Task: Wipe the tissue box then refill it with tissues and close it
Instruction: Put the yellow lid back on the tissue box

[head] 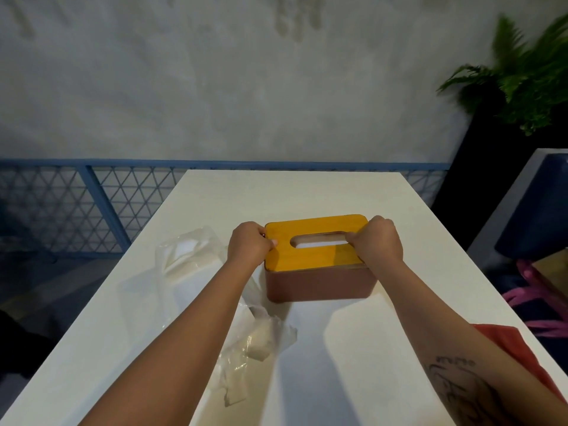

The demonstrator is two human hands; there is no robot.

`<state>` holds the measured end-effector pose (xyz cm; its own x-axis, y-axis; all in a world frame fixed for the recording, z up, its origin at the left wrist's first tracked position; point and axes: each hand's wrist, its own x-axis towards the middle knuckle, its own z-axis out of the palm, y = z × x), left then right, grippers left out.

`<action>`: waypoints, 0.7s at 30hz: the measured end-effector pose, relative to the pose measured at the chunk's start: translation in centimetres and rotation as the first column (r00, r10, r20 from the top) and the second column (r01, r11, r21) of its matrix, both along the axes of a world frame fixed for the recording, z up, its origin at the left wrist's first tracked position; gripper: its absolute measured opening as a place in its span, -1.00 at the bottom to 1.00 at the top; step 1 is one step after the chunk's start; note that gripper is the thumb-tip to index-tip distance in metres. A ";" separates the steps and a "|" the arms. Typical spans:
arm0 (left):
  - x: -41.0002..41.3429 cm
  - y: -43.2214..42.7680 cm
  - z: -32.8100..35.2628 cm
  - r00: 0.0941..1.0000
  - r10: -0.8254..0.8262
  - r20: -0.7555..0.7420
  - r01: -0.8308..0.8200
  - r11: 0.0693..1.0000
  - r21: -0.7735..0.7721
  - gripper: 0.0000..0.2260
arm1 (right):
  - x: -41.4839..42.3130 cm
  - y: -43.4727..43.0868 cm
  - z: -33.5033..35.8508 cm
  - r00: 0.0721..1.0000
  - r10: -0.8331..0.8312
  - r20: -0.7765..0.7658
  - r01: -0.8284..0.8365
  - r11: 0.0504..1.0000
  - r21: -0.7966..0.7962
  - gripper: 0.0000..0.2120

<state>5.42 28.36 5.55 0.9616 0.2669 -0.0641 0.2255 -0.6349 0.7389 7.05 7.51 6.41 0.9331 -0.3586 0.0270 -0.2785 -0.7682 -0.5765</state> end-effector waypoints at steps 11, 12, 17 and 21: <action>-0.4 -0.5 0.3 1.000 0.008 0.015 -0.009 0.996 0.087 -0.65 | -0.7 0.2 -0.3 0.996 0.081 0.030 -0.072 0.970 -0.234 -0.59; -0.5 -0.5 0.3 1.000 0.009 0.013 -0.010 0.995 0.097 -0.65 | -0.8 0.2 -0.3 0.995 0.091 0.029 -0.082 0.970 -0.229 -0.60; -0.7 -0.6 0.4 1.000 -0.009 0.011 0.007 0.992 0.126 -0.65 | -0.5 0.2 -0.1 0.993 0.117 -0.009 -0.116 0.971 -0.210 -0.61; -1.0 -0.3 0.3 0.999 -0.042 0.009 0.041 0.997 0.071 -0.63 | -0.2 0.3 0.0 0.992 0.116 -0.043 -0.122 0.968 -0.220 -0.62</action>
